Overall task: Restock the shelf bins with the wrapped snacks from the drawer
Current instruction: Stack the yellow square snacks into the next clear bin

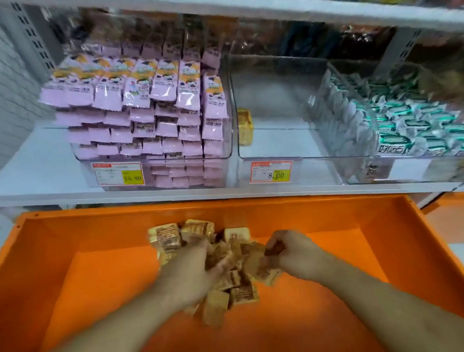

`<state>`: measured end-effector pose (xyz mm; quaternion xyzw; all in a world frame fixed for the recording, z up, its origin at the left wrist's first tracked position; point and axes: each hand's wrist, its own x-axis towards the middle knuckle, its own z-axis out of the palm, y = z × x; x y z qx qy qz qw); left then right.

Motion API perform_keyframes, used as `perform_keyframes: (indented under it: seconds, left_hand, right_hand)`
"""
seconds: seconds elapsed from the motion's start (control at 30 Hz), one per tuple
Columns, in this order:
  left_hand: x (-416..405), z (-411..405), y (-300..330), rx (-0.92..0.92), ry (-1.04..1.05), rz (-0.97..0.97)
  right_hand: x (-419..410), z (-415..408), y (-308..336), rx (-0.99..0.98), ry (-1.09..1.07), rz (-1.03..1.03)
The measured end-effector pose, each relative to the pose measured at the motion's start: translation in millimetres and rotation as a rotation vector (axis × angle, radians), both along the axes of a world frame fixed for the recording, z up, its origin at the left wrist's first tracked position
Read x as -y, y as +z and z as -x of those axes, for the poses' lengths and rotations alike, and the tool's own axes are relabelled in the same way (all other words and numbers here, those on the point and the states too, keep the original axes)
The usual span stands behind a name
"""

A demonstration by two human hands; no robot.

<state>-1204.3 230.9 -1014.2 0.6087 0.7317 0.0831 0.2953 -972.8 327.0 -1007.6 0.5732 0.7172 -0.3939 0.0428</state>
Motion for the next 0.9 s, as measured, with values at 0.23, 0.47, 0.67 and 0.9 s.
perform_keyframes:
  seconds: [0.23, 0.47, 0.67, 0.9]
  left_hand:
    - [37, -4, 126, 0.798, 0.423, -0.019]
    - [56, -12, 197, 1.125, 0.461, -0.075]
    - [43, -6, 212, 1.259, 0.538, -0.116]
    - [25, -8, 214, 1.292, 0.494, -0.103]
  right_hand:
    - [40, 1, 134, -0.598, -0.266, 0.089]
    - [70, -1, 199, -0.895, -0.247, 0.095]
    - [63, -1, 215, -0.945, -0.249, 0.014]
    - [49, -2, 204, -1.042, -0.214, 0.051]
